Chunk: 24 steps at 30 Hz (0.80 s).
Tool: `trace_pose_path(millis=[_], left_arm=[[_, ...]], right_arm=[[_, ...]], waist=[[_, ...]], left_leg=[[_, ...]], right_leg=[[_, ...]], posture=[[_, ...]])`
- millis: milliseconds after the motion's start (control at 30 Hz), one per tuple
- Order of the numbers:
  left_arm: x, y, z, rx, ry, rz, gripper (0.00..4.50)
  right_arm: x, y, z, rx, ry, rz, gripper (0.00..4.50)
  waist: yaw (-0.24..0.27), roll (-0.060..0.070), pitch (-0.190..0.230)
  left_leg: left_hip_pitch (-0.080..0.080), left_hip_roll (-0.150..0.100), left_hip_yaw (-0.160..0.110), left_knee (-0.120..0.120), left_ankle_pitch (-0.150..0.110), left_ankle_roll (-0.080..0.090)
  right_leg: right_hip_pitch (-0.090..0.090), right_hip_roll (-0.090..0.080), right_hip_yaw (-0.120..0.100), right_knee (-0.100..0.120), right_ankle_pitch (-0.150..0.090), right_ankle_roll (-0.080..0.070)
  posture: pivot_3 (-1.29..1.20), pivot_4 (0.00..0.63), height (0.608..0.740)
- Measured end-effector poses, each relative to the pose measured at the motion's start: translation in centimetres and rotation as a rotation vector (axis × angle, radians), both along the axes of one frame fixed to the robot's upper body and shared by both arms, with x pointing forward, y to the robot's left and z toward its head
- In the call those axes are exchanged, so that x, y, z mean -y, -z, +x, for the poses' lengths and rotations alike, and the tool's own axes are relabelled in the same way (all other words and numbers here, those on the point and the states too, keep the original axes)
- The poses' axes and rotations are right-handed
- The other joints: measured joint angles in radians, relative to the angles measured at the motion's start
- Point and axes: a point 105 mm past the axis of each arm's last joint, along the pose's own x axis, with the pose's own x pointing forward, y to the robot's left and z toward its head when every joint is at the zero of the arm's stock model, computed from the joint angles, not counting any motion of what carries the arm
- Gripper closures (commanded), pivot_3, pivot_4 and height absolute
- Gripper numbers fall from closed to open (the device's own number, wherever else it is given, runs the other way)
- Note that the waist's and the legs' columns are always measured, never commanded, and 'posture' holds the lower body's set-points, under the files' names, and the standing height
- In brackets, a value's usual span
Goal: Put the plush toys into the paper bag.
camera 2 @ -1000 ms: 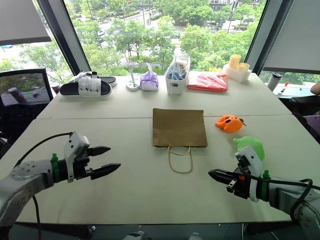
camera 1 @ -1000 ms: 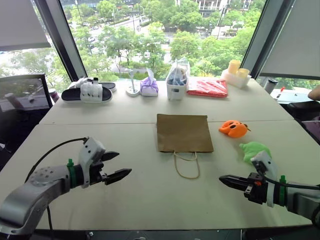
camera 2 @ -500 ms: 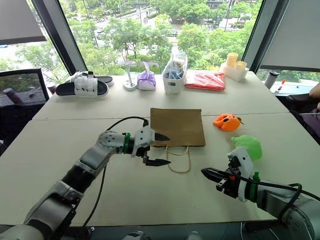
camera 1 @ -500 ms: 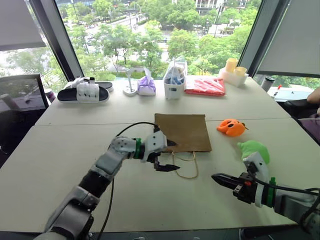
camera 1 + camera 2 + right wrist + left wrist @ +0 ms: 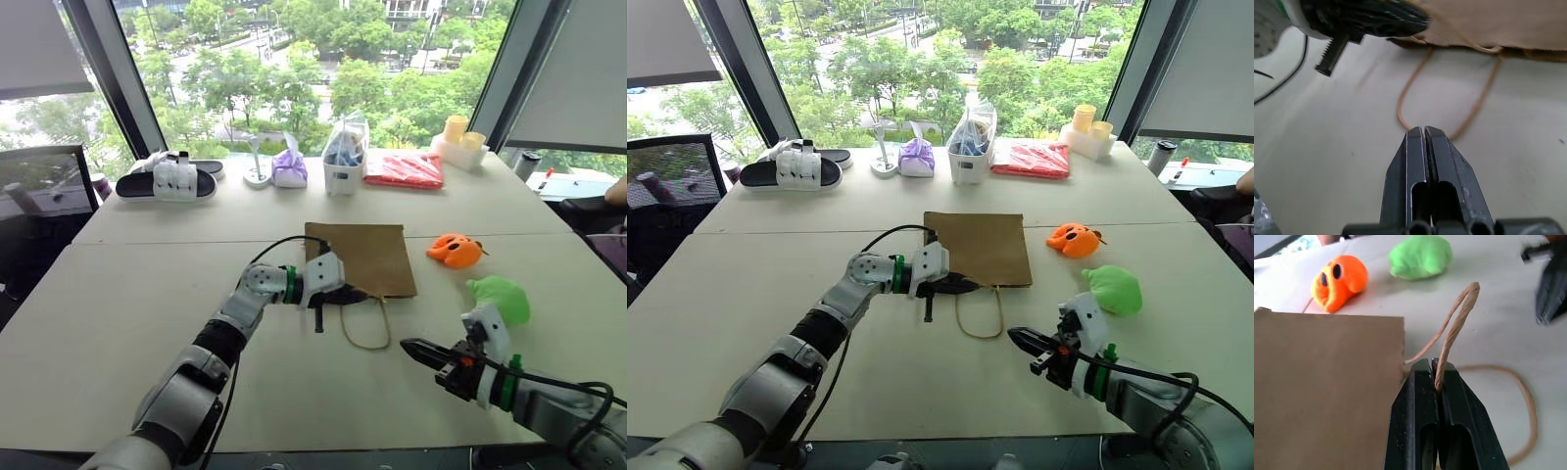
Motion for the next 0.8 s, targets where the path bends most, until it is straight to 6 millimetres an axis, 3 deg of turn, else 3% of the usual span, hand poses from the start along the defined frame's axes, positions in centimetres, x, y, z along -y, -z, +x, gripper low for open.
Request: trace_pose_path(millis=[133,200,400,533,633,800], left_arm=[[0.1,-5.9,0.0,-0.025,-0.063,-0.216,4.45],[0.2,-7.1,-0.7,-0.032,-0.056,-0.251,4.45],[0.4,-5.4,-2.6,-0.144,-0.077,-0.256,4.45],[0.3,-5.5,-2.8,-0.146,-0.100,-0.261,4.45],[0.1,-5.1,-2.5,-0.153,-0.132,-0.261,4.45],[-0.4,-4.2,-1.1,-0.186,-0.212,-0.254,4.45]], right_arm=[[-2.0,-0.9,2.4,0.100,0.049,0.025,4.50],[-2.3,-0.6,3.1,0.105,0.077,0.023,4.50],[-2.6,-0.1,6.0,0.151,0.194,0.022,4.50],[-2.6,0.1,7.3,0.156,0.242,0.061,4.50],[-2.6,0.1,7.2,0.155,0.199,0.039,4.50],[-1.8,0.3,5.1,0.127,0.109,-0.009,4.50]], waist=[[-0.017,0.000,0.000],[-0.019,0.001,0.000],[-0.027,0.001,-0.001],[-0.025,0.001,-0.001],[-0.022,0.002,-0.001],[-0.019,0.002,-0.001]], left_leg=[[0.000,0.000,-0.002,0.001,0.000,0.000],[0.000,-0.001,-0.001,0.001,0.001,-0.002],[0.000,-0.001,-0.001,0.001,0.004,-0.007],[0.000,-0.001,-0.001,0.001,0.002,-0.003],[0.000,-0.001,-0.001,0.001,0.002,-0.003],[0.000,-0.002,-0.001,0.001,0.002,-0.003]], right_leg=[[0.001,0.000,0.000,0.001,0.000,0.000],[0.001,0.000,0.000,0.001,0.000,0.000],[0.000,0.000,0.000,0.003,0.000,0.000],[0.000,0.000,0.000,0.003,0.000,-0.001],[0.000,0.001,0.000,0.002,0.000,-0.001],[0.000,0.000,0.001,0.002,0.000,-0.001]], posture=[[0.00,0.150,0.740],[0.00,0.150,0.740],[0.00,0.150,0.740],[0.00,0.150,0.740],[0.00,0.150,0.740],[0.00,0.150,0.740]])
